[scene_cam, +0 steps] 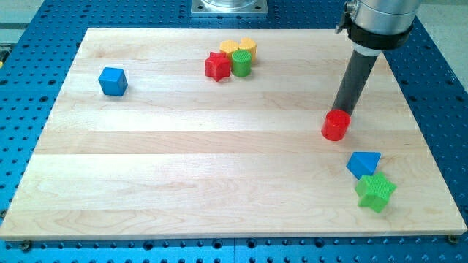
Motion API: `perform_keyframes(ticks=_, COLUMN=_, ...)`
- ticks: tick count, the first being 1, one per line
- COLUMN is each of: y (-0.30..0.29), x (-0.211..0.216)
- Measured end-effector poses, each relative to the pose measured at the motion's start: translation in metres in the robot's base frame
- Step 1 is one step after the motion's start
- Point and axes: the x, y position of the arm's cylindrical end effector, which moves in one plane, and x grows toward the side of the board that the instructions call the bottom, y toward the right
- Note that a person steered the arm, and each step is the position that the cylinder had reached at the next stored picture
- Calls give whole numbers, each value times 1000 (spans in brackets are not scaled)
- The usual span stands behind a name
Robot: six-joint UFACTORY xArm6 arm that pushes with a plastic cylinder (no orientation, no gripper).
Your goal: Push the red circle into the triangle
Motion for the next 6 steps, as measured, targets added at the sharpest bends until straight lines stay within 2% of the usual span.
perform_keyframes(ticks=1, y=-13, x=32)
perform_keyframes(ticks=2, y=-13, x=34)
perform_keyframes(ticks=3, y=-39, x=25)
perform_keyframes(ticks=4, y=-42, x=59)
perform_keyframes(ticks=5, y=-42, x=70)
perform_keyframes(ticks=6, y=-67, x=66)
